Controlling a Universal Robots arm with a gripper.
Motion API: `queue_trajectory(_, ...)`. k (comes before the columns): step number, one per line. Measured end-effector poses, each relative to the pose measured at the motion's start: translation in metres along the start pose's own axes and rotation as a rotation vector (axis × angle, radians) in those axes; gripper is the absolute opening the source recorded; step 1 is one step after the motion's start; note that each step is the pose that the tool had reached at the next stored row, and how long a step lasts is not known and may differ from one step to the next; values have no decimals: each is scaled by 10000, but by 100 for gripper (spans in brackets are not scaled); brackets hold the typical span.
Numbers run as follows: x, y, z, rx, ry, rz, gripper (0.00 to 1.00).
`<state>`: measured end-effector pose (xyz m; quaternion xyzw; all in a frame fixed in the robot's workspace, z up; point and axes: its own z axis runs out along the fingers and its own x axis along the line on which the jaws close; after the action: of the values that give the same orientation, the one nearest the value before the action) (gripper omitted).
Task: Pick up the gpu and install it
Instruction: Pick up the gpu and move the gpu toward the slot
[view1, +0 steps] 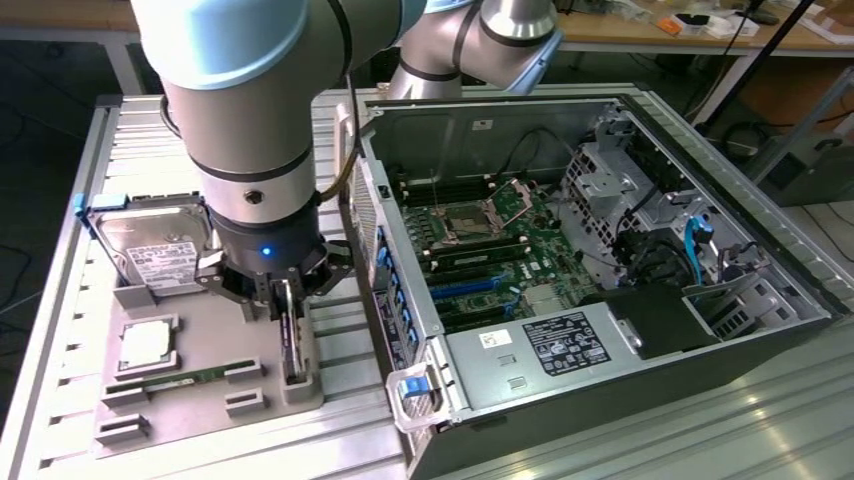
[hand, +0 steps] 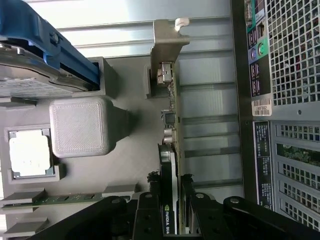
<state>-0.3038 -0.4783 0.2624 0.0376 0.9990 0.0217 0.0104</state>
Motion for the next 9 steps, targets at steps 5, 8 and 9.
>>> queue_trajectory(5,-2,4,-80,0,0,0,27)
queue_trajectory(8,-3,6,-139,0,0,0,27)
queue_trajectory(9,-3,7,-157,-1,-1,0,27)
